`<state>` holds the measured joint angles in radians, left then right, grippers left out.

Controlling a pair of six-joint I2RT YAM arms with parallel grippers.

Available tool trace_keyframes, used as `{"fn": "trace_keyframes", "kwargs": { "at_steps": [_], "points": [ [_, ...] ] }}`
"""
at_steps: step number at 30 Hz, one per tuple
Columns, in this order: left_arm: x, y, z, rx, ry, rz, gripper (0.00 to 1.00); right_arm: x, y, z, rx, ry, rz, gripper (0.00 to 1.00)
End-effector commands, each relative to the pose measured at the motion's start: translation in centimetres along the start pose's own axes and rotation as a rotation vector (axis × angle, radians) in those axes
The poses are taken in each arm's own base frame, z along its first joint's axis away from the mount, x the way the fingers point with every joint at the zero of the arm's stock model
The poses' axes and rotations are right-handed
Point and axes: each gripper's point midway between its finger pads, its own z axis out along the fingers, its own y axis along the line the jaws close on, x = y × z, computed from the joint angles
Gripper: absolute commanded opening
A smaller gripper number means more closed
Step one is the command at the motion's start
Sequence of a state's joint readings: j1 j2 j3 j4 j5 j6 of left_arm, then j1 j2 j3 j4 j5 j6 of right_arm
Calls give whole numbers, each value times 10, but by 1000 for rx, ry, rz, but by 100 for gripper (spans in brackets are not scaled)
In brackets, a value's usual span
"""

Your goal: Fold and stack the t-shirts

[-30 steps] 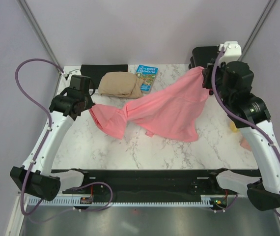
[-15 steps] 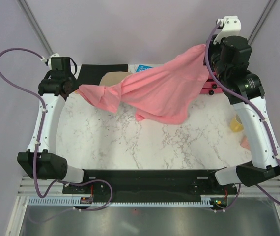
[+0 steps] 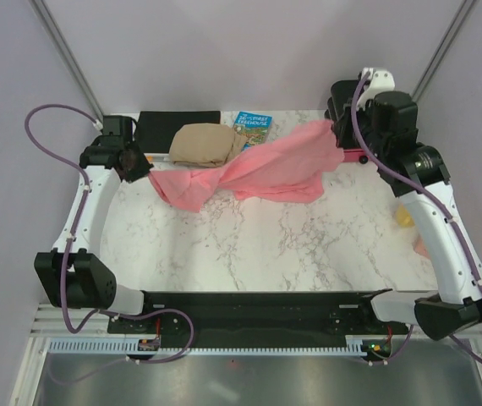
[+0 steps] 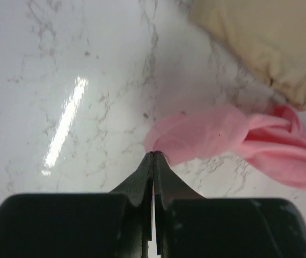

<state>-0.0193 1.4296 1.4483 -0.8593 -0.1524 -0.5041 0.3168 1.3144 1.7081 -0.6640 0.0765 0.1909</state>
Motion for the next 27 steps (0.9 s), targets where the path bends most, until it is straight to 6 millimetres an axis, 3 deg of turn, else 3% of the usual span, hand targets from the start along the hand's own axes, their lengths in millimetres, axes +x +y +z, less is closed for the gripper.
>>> {"fn": "trace_keyframes", "kwargs": {
  "at_steps": [1,3,7,13,16,19,20,22,23,25,26,27],
  "points": [
    [41,9,-6,39,117,47,2,50,15,-37,-89,131,148,0],
    [58,14,-4,33,178,78,2,69,16,-46,-94,207,162,0],
    [73,18,0,31,241,109,2,84,24,-68,-132,285,222,0],
    [65,14,-5,47,234,120,2,79,35,-102,-176,303,289,0],
    [49,6,-12,82,158,106,2,69,27,-113,-146,231,288,0],
    [20,-10,-18,124,72,64,2,58,7,-97,-59,139,219,0],
    [1,-20,-25,148,26,46,2,47,-1,-86,-14,96,199,0],
    [-15,-37,-20,187,12,5,2,34,-5,-61,18,68,160,0],
    [-32,-47,-25,214,-24,-6,2,11,-3,-51,16,-10,161,0],
    [-44,-59,-17,237,-31,-14,2,-2,-6,-26,37,-48,139,0],
    [-61,-67,-26,260,-71,-16,2,-19,-3,-11,34,-92,138,0],
    [-66,-71,-22,263,-73,-15,2,-28,-6,-3,50,-110,113,0]
  ]
}}
